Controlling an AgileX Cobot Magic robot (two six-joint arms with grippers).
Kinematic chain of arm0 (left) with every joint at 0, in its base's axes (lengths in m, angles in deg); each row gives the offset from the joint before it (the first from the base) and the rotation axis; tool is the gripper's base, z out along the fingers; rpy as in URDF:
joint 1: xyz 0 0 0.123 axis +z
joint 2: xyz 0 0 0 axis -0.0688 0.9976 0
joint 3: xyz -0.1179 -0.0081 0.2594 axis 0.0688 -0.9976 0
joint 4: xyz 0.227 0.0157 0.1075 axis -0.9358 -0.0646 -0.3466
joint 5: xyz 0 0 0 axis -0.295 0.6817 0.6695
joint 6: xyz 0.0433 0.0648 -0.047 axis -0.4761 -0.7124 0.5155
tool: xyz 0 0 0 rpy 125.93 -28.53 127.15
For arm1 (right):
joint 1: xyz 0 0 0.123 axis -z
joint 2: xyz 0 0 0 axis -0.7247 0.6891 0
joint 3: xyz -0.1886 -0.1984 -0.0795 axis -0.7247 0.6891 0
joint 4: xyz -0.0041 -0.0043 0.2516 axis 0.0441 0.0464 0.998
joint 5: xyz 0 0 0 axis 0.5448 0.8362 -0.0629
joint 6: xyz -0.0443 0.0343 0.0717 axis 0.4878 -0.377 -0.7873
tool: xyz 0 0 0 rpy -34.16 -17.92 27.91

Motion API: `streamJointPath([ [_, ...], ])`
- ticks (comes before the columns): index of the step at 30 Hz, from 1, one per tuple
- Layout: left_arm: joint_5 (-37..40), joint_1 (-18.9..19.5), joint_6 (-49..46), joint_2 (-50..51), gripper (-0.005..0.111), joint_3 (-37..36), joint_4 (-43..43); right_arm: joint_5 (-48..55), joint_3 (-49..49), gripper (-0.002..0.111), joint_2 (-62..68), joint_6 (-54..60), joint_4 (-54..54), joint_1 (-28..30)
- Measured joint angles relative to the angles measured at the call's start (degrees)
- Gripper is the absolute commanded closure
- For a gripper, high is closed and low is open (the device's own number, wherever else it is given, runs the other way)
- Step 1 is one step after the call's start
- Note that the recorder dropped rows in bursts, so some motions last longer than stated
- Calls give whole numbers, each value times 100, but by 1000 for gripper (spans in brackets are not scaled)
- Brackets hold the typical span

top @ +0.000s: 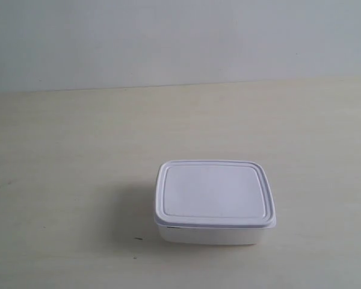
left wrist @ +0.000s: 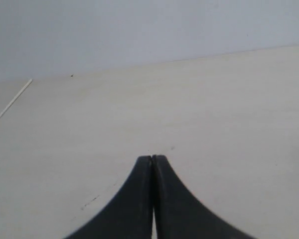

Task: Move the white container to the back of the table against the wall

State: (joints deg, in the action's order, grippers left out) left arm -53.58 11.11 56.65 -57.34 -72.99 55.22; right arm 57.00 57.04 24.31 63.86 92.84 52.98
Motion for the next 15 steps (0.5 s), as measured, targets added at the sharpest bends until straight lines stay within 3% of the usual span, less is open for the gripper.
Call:
streamJointPath([
  [9, -797, 0, -22, 0, 107, 0, 90, -40, 0, 108, 0, 86, -12, 0],
  [15, -1820, 0, 330, 0, 107, 0, 726, -1841, 0, 108, 0, 11, 444, 0],
])
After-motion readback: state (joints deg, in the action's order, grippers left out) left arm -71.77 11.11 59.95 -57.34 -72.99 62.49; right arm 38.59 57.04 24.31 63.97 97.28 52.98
